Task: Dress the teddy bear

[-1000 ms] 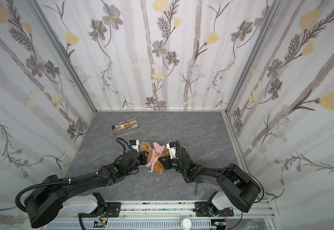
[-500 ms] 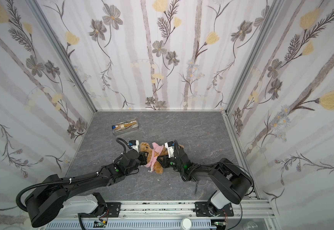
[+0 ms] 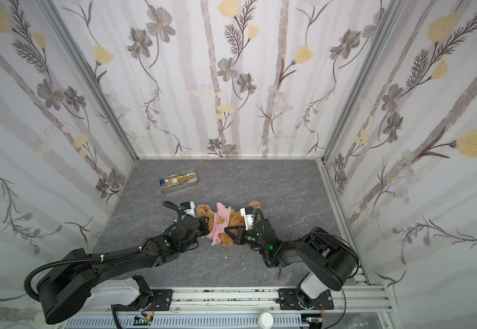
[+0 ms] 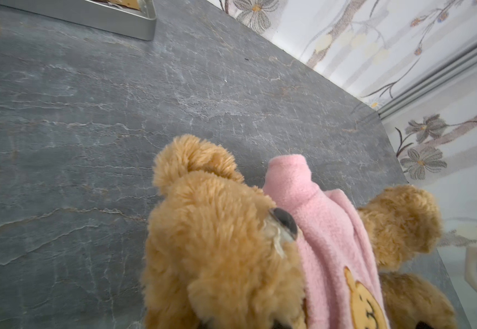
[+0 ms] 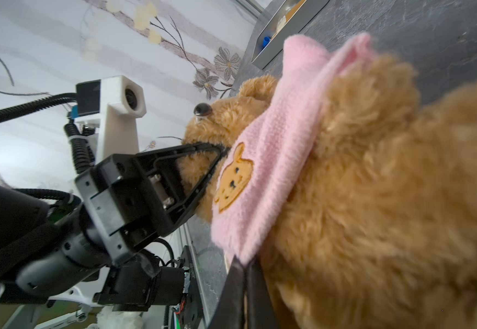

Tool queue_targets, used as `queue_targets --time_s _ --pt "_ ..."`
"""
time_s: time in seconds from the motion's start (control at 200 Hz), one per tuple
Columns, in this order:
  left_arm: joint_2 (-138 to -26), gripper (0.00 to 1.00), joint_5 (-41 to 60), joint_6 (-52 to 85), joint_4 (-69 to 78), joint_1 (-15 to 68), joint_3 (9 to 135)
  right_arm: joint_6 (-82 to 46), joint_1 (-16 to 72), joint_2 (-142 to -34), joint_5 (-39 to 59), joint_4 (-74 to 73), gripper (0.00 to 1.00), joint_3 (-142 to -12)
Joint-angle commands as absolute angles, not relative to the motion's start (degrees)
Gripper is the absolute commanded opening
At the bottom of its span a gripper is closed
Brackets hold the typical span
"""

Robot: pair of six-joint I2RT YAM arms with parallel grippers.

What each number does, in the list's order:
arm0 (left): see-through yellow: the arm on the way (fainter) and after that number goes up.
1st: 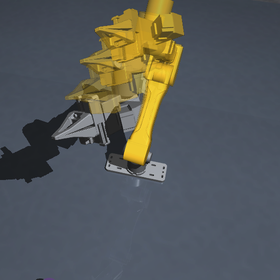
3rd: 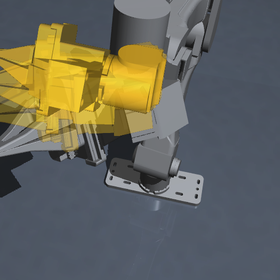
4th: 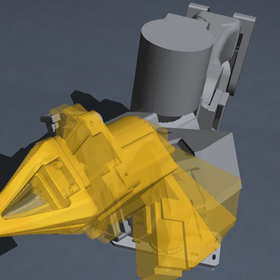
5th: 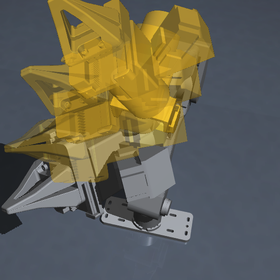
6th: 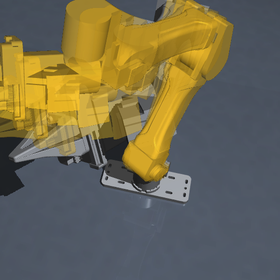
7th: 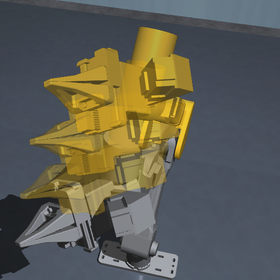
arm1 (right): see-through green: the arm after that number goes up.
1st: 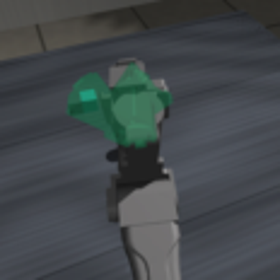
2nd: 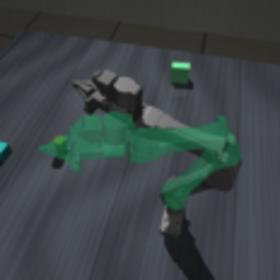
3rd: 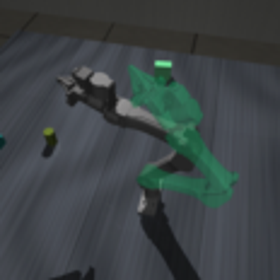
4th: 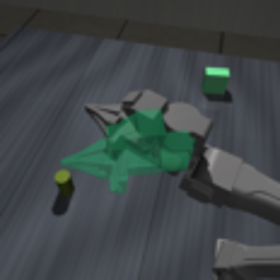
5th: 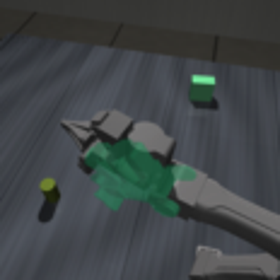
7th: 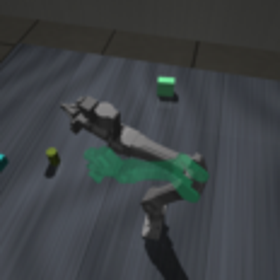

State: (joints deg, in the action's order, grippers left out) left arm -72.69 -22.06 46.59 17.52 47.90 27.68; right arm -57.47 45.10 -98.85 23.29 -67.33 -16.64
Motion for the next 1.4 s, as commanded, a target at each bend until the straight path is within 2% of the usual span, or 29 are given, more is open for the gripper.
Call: queue_targets --time_s 0.0,0.485,1.149,1.394 --pt "-73.3 0.0 -31.01 50.38 16.53 46.95 28.64 -62.14 46.1 -99.33 27.18 -77.59 0.0 -15.33" --pt "-72.33 0.0 -35.05 48.3 13.65 43.38 29.71 -54.05 46.58 -88.2 21.05 -60.22 0.0 -14.68" --pt "-63.43 0.0 -23.47 62.94 12.74 34.88 23.74 -38.17 50.46 -80.02 9.88 -37.74 0.0 -17.4" --pt "-63.13 0.0 -17.46 57.52 13.12 34.09 25.05 -36.38 48.59 -76.93 3.04 -27.88 0.0 -19.61"
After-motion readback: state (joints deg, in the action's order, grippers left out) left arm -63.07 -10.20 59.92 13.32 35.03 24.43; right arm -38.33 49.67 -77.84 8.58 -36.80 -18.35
